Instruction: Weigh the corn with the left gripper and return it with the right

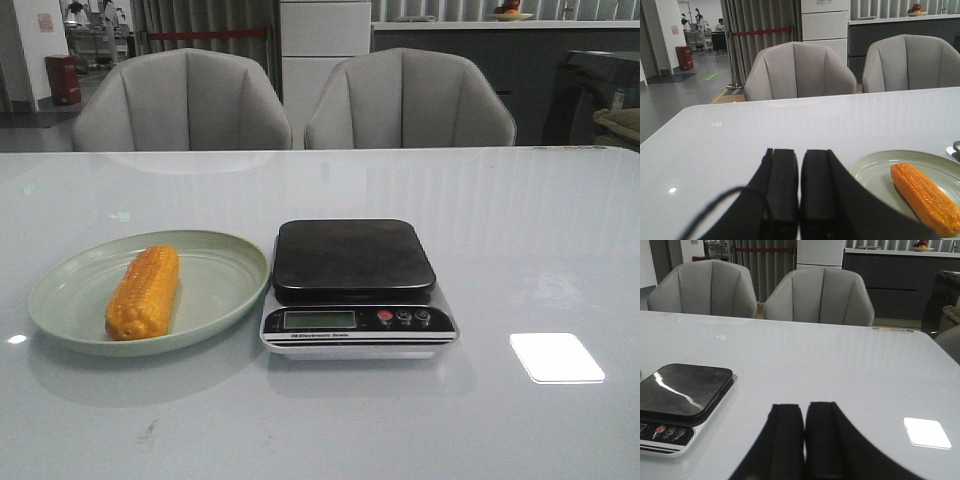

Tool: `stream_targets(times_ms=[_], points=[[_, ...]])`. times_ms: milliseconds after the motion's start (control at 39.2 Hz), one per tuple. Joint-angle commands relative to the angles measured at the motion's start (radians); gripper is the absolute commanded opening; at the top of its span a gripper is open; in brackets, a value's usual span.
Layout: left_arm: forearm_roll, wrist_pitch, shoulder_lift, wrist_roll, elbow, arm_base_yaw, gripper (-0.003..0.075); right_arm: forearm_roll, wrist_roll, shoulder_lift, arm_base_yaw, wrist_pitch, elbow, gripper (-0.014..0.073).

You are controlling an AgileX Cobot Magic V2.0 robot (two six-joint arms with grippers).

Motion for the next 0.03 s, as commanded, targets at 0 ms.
stream_targets(times_ms=[0], points=[[-0.001,-0.082,-0.021,-0.001,0.032,0.002,0.0125,-0.011,0.000,-0.019,-0.005,-0.075,0.011,0.0179]])
